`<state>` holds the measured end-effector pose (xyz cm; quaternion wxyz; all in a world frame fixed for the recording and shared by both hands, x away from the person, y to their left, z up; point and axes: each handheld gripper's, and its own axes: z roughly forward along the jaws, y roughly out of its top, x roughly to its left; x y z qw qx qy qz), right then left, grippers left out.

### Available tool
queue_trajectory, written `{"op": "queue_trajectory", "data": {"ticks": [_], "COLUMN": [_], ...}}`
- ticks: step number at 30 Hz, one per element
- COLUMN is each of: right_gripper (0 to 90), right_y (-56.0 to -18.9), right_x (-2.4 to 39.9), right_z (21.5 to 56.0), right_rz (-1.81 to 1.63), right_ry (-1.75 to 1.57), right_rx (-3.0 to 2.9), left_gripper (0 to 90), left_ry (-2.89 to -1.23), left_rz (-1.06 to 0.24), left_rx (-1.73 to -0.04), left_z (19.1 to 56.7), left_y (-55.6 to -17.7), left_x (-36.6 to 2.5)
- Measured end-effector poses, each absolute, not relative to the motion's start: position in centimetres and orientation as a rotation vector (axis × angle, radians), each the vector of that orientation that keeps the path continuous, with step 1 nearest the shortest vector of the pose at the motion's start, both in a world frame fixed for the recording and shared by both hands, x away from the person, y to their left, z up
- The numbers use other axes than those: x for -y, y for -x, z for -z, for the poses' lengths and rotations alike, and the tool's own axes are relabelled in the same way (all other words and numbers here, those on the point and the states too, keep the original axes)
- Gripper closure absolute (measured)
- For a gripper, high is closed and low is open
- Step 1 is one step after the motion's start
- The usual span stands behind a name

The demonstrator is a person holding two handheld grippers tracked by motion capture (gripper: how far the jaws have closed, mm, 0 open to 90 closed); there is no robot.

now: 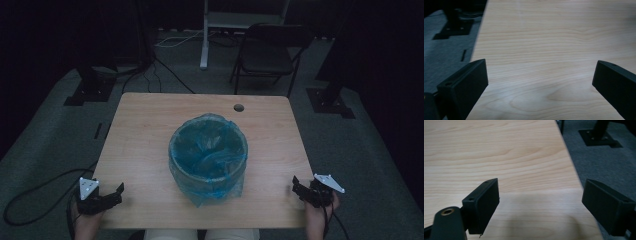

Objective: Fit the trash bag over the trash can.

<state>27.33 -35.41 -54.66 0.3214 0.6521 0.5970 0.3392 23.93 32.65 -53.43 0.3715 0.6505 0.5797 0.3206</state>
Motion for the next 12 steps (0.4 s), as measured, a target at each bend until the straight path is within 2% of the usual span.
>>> {"op": "queue_trajectory", "data": {"ticks": [12], "right_gripper": [13.8], "right_y": [-27.31], "right_x": [36.19], "right_z": [54.76], "right_rz": [-0.774], "right_ry": [-1.777], "right_rx": [-1.513], "left_gripper": [0.7], "left_ry": [-1.565], "left_rz": [-0.886], "left_rx": [-1.6], "left_z": [53.46], "left_y": [-23.81], "left_x": [-33.29]}}
